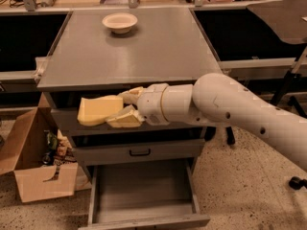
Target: Place sponge into bottom drawer
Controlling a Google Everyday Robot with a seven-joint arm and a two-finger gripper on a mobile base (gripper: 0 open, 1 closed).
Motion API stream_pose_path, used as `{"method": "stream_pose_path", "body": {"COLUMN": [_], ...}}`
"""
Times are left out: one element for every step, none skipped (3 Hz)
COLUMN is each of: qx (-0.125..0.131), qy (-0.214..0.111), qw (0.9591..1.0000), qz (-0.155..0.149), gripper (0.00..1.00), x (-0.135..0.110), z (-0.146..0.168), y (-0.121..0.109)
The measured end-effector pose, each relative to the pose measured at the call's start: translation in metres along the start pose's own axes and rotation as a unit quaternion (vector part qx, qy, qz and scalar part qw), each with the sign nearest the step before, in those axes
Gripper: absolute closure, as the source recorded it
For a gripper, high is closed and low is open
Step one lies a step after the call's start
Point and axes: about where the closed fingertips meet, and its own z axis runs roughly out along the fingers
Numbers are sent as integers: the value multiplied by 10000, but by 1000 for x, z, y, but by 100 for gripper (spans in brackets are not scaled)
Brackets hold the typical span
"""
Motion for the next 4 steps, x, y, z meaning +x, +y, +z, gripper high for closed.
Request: {"method": "stream_pose_path", "body": {"qx": [0, -66, 12, 75], "qy": [0, 65, 201, 537], "qw": [10000, 9998, 9980, 9911], "qz": [0, 160, 596, 1217], "gripper": [100, 100, 100, 100], "x": [0, 10, 59, 151], "z": [0, 6, 19, 52], "y": [0, 4, 21, 60]}}
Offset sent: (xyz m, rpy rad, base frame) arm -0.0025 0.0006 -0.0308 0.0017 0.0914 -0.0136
